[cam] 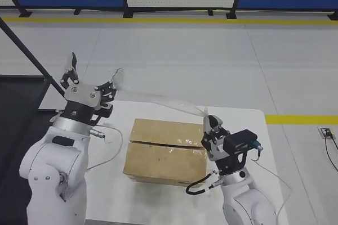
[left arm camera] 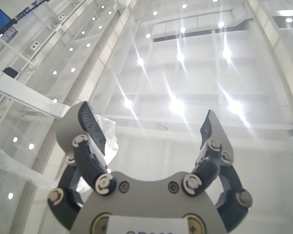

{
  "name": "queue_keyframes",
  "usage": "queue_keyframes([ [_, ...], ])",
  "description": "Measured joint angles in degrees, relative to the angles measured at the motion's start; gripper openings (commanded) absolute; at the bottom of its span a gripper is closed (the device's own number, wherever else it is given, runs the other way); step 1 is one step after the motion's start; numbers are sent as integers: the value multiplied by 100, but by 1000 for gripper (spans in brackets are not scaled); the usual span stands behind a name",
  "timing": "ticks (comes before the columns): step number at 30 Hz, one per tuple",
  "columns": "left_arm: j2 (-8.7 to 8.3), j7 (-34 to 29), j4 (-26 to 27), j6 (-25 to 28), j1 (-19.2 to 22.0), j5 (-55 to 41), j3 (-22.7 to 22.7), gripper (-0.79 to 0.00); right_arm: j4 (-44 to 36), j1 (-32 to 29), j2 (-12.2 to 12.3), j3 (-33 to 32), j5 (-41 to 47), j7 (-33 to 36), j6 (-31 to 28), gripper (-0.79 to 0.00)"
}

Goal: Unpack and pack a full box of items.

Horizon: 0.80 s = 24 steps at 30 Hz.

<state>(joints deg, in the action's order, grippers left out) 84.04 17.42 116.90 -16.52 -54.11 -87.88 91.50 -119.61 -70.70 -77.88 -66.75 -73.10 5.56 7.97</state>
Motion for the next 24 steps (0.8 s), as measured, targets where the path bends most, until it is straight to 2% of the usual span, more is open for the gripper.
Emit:
queue_keyframes([
  [5, -14, -315, 47, 307, -575, 57, 141, 0, -94, 185, -34, 154, -385, 639, 277, -785],
  [9, 23, -377, 63, 1302, -980, 665, -27, 0, -51, 370, -77, 349, -854, 1283, 593, -785],
  [13, 60, -457, -10, 2100, -1246, 1226, -302, 0, -23, 504, -126, 469, -1035, 1632, 838, -785],
  [19, 72, -703, -155, 2555, -1657, 1761, -451, 0, 35, 629, -190, 532, -1067, 1900, 1001, -785],
  [24, 69, -862, -342, 2724, -1973, 1874, -343, 0, 101, 745, -244, 625, -1135, 2028, 1060, -785],
])
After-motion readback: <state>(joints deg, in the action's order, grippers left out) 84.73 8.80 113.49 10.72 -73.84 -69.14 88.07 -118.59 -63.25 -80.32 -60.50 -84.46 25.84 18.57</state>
